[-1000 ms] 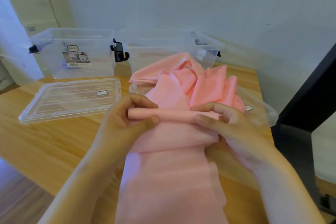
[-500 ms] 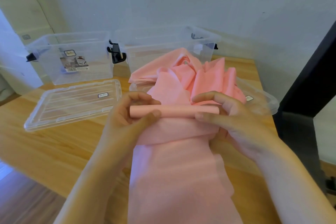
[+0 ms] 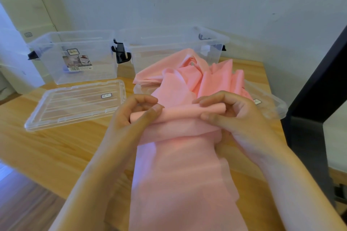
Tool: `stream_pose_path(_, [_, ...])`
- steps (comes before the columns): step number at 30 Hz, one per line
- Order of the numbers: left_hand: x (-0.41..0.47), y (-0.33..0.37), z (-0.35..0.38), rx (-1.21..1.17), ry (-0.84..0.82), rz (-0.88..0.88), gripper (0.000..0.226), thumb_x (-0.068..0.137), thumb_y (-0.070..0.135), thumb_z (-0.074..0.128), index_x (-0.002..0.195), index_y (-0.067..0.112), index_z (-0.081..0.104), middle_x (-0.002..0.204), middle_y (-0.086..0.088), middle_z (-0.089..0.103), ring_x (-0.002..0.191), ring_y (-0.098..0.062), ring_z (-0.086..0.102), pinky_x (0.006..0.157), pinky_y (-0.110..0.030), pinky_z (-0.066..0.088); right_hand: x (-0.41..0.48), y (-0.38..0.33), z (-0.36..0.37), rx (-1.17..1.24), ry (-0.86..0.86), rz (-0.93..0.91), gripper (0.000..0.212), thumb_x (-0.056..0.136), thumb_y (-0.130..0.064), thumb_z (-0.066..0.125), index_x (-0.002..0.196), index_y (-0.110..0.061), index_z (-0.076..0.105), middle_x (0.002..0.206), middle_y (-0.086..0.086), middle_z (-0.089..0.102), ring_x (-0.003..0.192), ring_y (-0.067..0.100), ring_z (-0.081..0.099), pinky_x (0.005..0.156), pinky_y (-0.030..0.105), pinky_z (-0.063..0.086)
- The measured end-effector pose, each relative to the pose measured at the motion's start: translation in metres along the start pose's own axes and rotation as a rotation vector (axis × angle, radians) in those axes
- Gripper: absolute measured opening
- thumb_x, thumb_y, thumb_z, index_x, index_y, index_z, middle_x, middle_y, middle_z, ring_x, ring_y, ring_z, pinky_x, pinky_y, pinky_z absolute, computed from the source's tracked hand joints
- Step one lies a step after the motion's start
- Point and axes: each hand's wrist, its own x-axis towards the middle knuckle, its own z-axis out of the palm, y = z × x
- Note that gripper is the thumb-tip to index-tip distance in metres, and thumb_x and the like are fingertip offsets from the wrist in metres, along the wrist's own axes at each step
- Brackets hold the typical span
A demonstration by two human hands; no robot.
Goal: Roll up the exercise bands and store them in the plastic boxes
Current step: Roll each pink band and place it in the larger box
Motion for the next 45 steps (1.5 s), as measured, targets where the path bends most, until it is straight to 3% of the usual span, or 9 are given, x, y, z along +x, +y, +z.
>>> stream_pose_path(3, [0.0011, 0.0002, -0.0001, 0.014, -0.013, 0.041, 0.03, 0.059, 0.042, 0.076, 0.085, 0.027, 0.067, 0.085, 0.004, 0.068, 0.078, -0.011, 0.06, 0.068, -0.028, 0.043, 0.0008, 0.0003, -0.0024, 0.034, 0.008, 0.002, 0.026, 0.071, 0.005, 0.071, 0.08, -0.019, 0.07, 0.097, -0.002, 0.073, 0.093, 0.007, 0.065, 0.074, 0.015, 0.049])
stream_pose_path(11, [0.001, -0.0018, -0.003, 0.095, 0.03, 0.153, 0.022, 0.066, 0.016, 0.077, 0.082, 0.029, 0.067, 0.097, 0.0, 0.07, 0.097, -0.018, 0.064, 0.083, -0.036, 0.05, 0.0003, 0.0045, -0.0039, -0.043, -0.016, 0.184, 0.024, 0.066, -0.024, 0.075, 0.09, -0.02, 0.074, 0.084, -0.003, 0.069, 0.08, 0.01, 0.062, 0.073, 0.025, 0.045])
stream_pose_path(16, [-0.0009, -0.0016, -0.0022, 0.152, -0.063, 0.064, 0.022, 0.07, 0.033, 0.074, 0.089, 0.027, 0.066, 0.091, 0.0, 0.068, 0.084, -0.011, 0.061, 0.073, -0.028, 0.046, -0.0002, -0.0001, -0.0043, -0.025, 0.018, 0.087, 0.019, 0.069, -0.007, 0.074, 0.086, -0.016, 0.072, 0.079, -0.005, 0.069, 0.073, 0.004, 0.061, 0.062, 0.012, 0.046])
stream_pose_path(22, [0.0007, -0.0007, -0.0023, 0.118, -0.071, 0.031, 0.023, 0.07, 0.036, 0.075, 0.088, 0.026, 0.066, 0.087, 0.002, 0.068, 0.078, -0.01, 0.06, 0.07, -0.027, 0.044, 0.0005, -0.0013, -0.0023, 0.029, 0.013, 0.006, 0.028, 0.072, 0.013, 0.068, 0.08, -0.013, 0.068, 0.092, -0.002, 0.074, 0.086, 0.005, 0.065, 0.071, 0.013, 0.049])
stream_pose_path(26, [0.0008, -0.0021, -0.0045, 0.109, -0.037, 0.089, 0.025, 0.064, 0.029, 0.081, 0.084, 0.025, 0.067, 0.099, -0.007, 0.07, 0.094, -0.027, 0.065, 0.078, -0.039, 0.05, -0.0001, 0.0022, -0.0043, -0.059, -0.033, 0.096, 0.035, 0.076, 0.007, 0.068, 0.098, -0.019, 0.068, 0.09, -0.003, 0.07, 0.081, 0.006, 0.062, 0.068, 0.012, 0.047])
stream_pose_path(31, [0.0008, -0.0037, -0.0044, 0.099, -0.022, 0.129, 0.02, 0.066, 0.016, 0.077, 0.079, 0.028, 0.068, 0.099, -0.001, 0.07, 0.1, -0.024, 0.065, 0.081, -0.032, 0.054, -0.0005, 0.003, -0.0034, -0.081, -0.022, 0.169, 0.023, 0.07, -0.018, 0.074, 0.093, -0.017, 0.072, 0.086, -0.006, 0.07, 0.08, 0.005, 0.062, 0.067, 0.012, 0.047])
stream_pose_path(37, [0.0009, -0.0042, -0.0011, 0.08, -0.025, -0.005, 0.022, 0.07, 0.037, 0.073, 0.09, 0.03, 0.068, 0.089, 0.007, 0.066, 0.083, -0.011, 0.061, 0.071, -0.026, 0.046, -0.0011, -0.0018, -0.0021, -0.037, 0.024, 0.036, 0.021, 0.073, 0.004, 0.072, 0.084, -0.014, 0.073, 0.087, 0.001, 0.072, 0.078, 0.006, 0.063, 0.069, 0.014, 0.049])
stream_pose_path(41, [0.0008, -0.0032, -0.0008, 0.088, -0.044, -0.003, 0.019, 0.071, 0.032, 0.072, 0.088, 0.025, 0.068, 0.084, 0.005, 0.064, 0.078, -0.011, 0.06, 0.064, -0.018, 0.046, 0.0, -0.0014, -0.001, 0.002, -0.003, 0.006, 0.029, 0.071, 0.016, 0.068, 0.079, -0.012, 0.068, 0.093, -0.001, 0.073, 0.085, 0.007, 0.065, 0.074, 0.015, 0.052])
stream_pose_path(45, [0.0001, -0.0025, -0.0025, 0.083, -0.048, 0.072, 0.023, 0.063, 0.025, 0.081, 0.082, 0.024, 0.067, 0.088, -0.002, 0.067, 0.084, -0.019, 0.063, 0.074, -0.032, 0.05, 0.0003, -0.0007, -0.0017, -0.019, -0.004, 0.054, 0.031, 0.071, 0.01, 0.071, 0.089, -0.015, 0.069, 0.084, -0.007, 0.069, 0.079, 0.004, 0.062, 0.066, 0.012, 0.048])
